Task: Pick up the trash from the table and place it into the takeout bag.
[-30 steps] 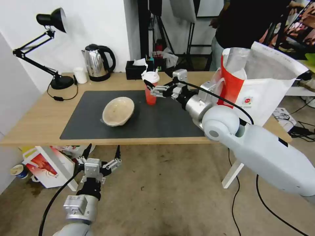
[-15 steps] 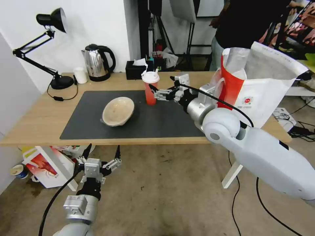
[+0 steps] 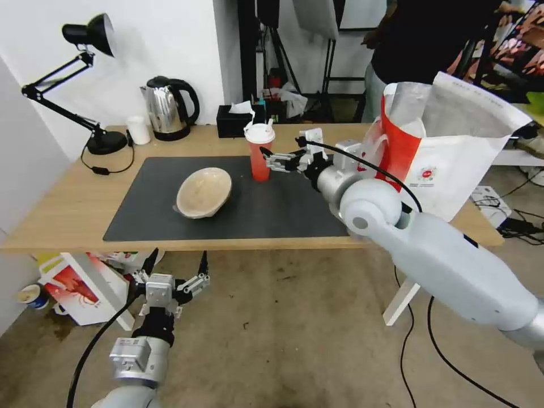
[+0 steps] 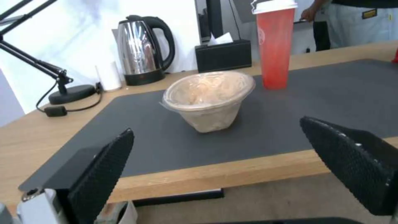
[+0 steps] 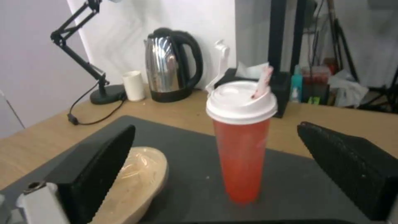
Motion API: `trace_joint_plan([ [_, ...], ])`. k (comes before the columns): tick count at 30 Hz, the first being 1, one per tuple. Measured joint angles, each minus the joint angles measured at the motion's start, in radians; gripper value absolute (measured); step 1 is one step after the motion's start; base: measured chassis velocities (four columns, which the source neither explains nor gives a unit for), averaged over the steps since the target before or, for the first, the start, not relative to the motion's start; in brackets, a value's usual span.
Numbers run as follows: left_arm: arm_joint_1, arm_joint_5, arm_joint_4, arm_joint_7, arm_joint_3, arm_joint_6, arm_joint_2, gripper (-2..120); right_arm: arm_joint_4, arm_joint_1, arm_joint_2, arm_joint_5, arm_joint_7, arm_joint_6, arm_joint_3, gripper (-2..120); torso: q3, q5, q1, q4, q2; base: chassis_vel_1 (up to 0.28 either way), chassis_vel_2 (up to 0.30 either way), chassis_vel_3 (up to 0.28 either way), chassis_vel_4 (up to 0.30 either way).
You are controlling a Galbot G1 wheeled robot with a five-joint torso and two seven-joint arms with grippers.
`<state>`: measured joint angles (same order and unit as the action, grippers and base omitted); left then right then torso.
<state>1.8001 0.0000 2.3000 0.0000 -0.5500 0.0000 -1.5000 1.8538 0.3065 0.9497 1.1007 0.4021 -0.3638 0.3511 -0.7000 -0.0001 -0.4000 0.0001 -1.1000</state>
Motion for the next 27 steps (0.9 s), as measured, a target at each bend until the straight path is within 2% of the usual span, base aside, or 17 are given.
trace_joint_plan([
  [14,0.000,0.000,0.000,0.000,0.000,0.000,0.000,100,-0.187,-0.046,0.113,-0.039,-0.049,-0.020,0.031,100,0.000,0.0001,0.000,-0.0001,0.000,0.000,0.000,0.000,0.000],
  [27,0.000,0.000,0.000,0.000,0.000,0.000,0.000,100,-0.276,-0.075,0.176,-0.052,-0.057,-0.016,0.036,100,0.000,0.0000,0.000,0.0000,0.000,0.000,0.000,0.000,0.000],
])
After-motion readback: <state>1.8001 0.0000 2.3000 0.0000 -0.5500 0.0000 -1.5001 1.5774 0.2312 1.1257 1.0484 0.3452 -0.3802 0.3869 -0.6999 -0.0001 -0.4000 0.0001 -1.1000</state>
